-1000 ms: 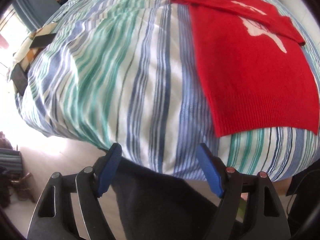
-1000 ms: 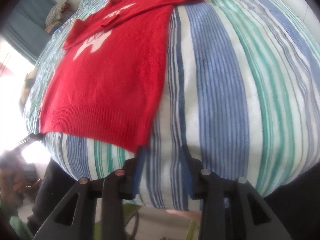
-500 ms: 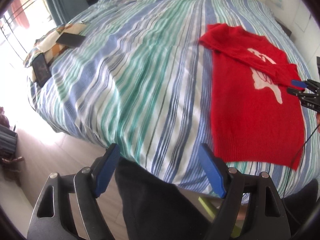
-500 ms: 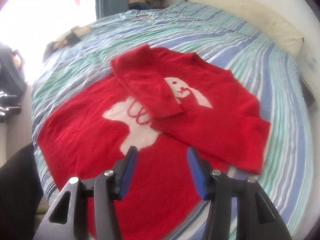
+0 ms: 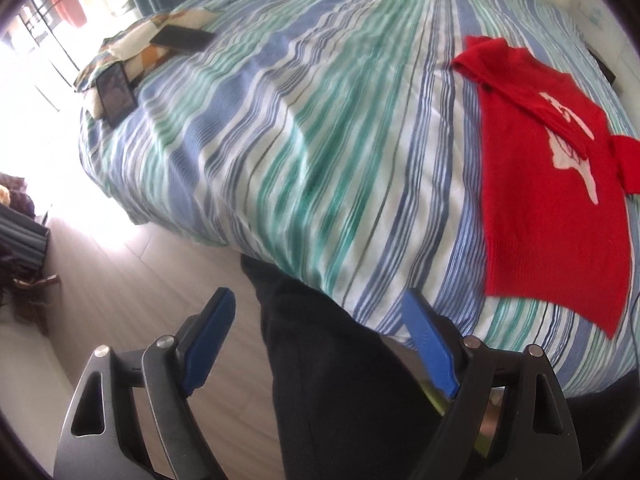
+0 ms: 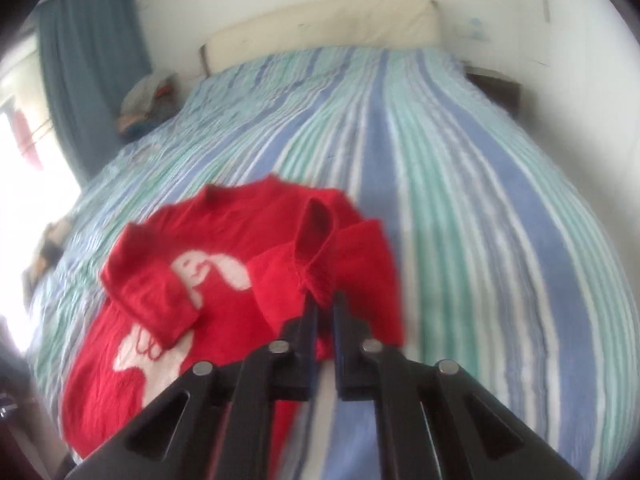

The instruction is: Fold small clothes

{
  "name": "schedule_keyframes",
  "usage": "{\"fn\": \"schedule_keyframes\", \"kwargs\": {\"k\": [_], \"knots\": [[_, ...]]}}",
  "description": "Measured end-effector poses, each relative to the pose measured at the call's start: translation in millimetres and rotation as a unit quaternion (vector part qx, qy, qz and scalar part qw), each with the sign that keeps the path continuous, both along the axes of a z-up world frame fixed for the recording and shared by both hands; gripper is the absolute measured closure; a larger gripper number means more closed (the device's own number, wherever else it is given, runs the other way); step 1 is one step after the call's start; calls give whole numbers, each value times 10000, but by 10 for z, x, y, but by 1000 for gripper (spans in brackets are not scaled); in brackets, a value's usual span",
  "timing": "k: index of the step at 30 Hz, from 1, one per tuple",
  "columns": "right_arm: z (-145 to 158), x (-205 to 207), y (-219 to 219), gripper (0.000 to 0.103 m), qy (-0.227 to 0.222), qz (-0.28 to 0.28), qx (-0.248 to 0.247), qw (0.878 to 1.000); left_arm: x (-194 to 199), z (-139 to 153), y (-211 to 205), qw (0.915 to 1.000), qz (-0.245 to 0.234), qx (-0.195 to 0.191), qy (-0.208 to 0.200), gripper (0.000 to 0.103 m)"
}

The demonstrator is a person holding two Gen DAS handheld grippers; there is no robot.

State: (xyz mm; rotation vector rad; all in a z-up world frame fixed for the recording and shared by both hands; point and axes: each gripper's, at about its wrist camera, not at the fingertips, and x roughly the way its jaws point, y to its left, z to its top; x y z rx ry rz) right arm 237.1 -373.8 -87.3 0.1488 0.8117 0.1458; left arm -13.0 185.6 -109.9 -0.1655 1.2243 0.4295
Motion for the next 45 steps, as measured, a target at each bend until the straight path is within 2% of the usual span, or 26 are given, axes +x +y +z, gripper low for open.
{"fn": "schedule_keyframes", "kwargs": {"k": [2,4,6,8,14,17,19,21,23,25,26,27,28,31,35,38,39,40,42,43,45], "knots": [[110,-149,-811,97,-46,-1067,341,9937,112,19,-117,9998,-171,-69,-49,16],[89,-311,-1463,97,73,-1779,415,9831,241,56,-275,9990,-409,-154,-115,16],[4,-459,-1883,97,249,-2130,435,9758,367,117,-460,9974,-671,-172,-186,16],[-150,-569,-2133,97,433,-2289,655,9703,448,197,-650,9953,-921,-120,-280,16],[-625,-756,-2224,95,705,-2479,1326,9571,462,360,-946,9908,-1281,-20,-438,16],[-774,-858,-2302,86,662,-2620,1752,9467,409,321,-890,9922,-1195,-15,-355,16],[-830,-917,-2358,69,569,-2611,2119,9400,385,248,-828,9937,-1091,-17,-245,16],[-823,-940,-2396,60,418,-2605,2398,9343,366,174,-770,9951,-978,-36,-146,16],[-815,-942,-2444,58,328,-2682,2657,9254,353,127,-717,9960,-877,-106,-107,16],[-838,-952,-2524,60,347,-2850,2850,9145,339,113,-695,9963,-834,-174,-127,16],[-850,-939,-2541,69,470,-2927,2764,9142,336,108,-693,9964,-825,-173,-135,16],[-861,-905,-2545,98,679,-3022,2493,9176,331,100,-702,9964,-822,-160,-137,16],[-868,-898,-2550,99,842,-3106,2202,9208,327,93,-704,9964,-828,-151,-138,16],[-854,-898,-2516,99,956,-3088,1775,9295,325,66,-696,9964,-833,-156,-105,16],[-852,-893,-2480,99,987,-3052,1448,9360,286,25,-656,9966,-818,-59,-58,16],[-795,-1019,-2526,88,882,-3177,1361,9342,253,5,-613,9969,-783,82,10,16],[-775,-1068,-2539,80,841,-3226,1309,9336,241,2,-596,9970,-770,96,9,16],[-740,-1125,-2550,67,805,-3266,1244,9335,232,2,-580,9971,-752,102,-2,16],[-654,-1278,-2566,50,749,-3410,1104,9306,220,-3,-559,9974,-720,88,-53,16],[-606,-1380,-2571,46,703,-3531,1052,9270,222,-13,-555,9975,-707,66,-74,16],[-522,-1572,-2555,44,618,-3732,982,9205,246,-49,-566,9975,-707,-28,-82,16]]}}
